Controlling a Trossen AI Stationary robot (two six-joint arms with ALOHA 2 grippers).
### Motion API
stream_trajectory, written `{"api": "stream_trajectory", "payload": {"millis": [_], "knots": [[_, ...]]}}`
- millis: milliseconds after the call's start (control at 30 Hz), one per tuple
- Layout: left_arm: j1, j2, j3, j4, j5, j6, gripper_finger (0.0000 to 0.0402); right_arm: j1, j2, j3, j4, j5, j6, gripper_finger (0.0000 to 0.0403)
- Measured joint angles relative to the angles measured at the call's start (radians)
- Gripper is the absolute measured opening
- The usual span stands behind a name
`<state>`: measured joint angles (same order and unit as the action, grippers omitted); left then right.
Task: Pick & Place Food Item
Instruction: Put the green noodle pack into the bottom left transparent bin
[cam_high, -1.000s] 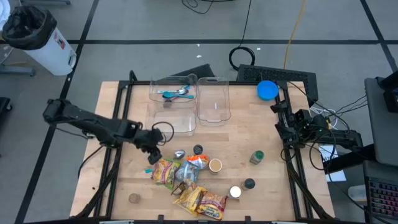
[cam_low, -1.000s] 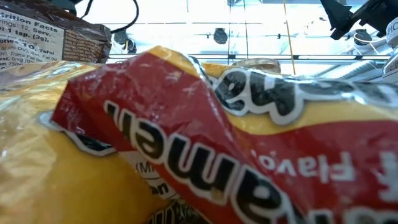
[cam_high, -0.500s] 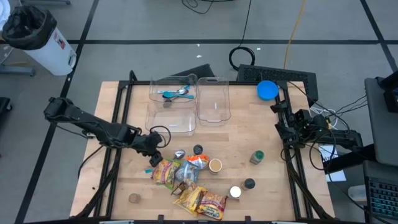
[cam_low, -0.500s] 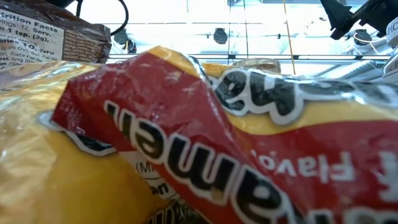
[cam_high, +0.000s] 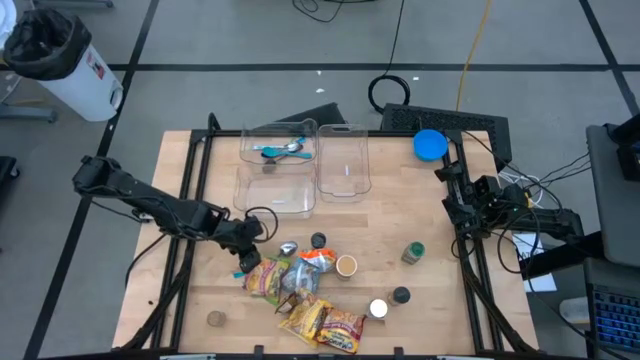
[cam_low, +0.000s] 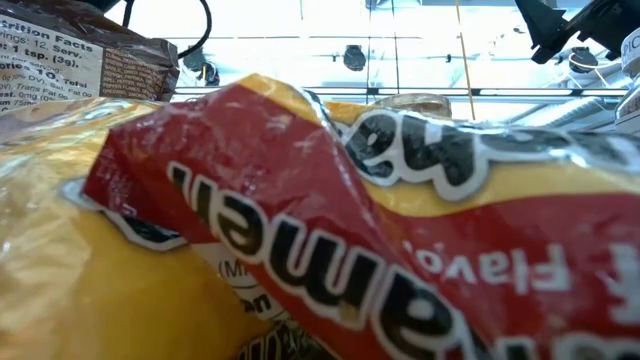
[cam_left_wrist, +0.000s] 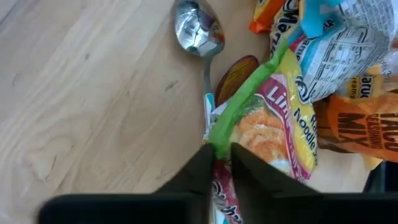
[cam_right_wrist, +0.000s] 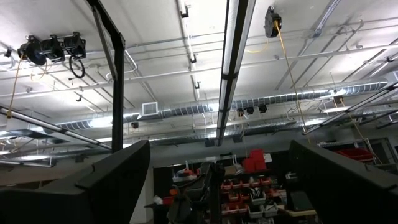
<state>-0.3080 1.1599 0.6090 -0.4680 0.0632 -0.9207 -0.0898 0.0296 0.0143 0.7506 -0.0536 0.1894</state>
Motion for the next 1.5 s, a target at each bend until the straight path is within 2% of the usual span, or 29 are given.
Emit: {"api": "stream_trajectory", "payload": {"millis": [33, 100, 333, 600, 767, 1100, 1367, 1500], "knots": [[0.005, -0.001, 0.000, -0.002, 0.006, 0.002, 0.0022, 0.000, 0.000, 0.000, 0.000, 0.000, 0.000, 0.0380], [0.012, -0.017, 0.000, -0.005, 0.014, -0.001, 0.0009, 0.000, 0.000, 0.000, 0.000, 0.000, 0.000, 0.0380], [0.018, -0.101, 0.014, -0.010, -0.060, 0.055, 0.0005, 0.000, 0.000, 0.000, 0.000, 0.000, 0.000, 0.0380], [0.017, -0.259, 0.019, -0.007, -0.189, 0.125, 0.0007, 0.000, 0.000, 0.000, 0.000, 0.000, 0.000, 0.0380], [0.018, -0.345, 0.019, -0.001, -0.310, 0.202, 0.0004, 0.000, 0.000, 0.000, 0.000, 0.000, 0.000, 0.0380], [0.024, -0.445, 0.019, 0.036, -0.651, 0.316, 0.0008, 0.000, 0.000, 0.000, 0.000, 0.000, 0.000, 0.0380], [0.111, -0.447, 0.019, 0.100, -0.903, 0.429, 0.0011, 0.000, 0.000, 0.000, 0.000, 0.000, 0.000, 0.0380], [0.169, -0.447, 0.019, 0.078, -0.947, 0.406, 0.0005, 0.000, 0.000, 0.000, 0.000, 0.000, 0.000, 0.0380]]}}
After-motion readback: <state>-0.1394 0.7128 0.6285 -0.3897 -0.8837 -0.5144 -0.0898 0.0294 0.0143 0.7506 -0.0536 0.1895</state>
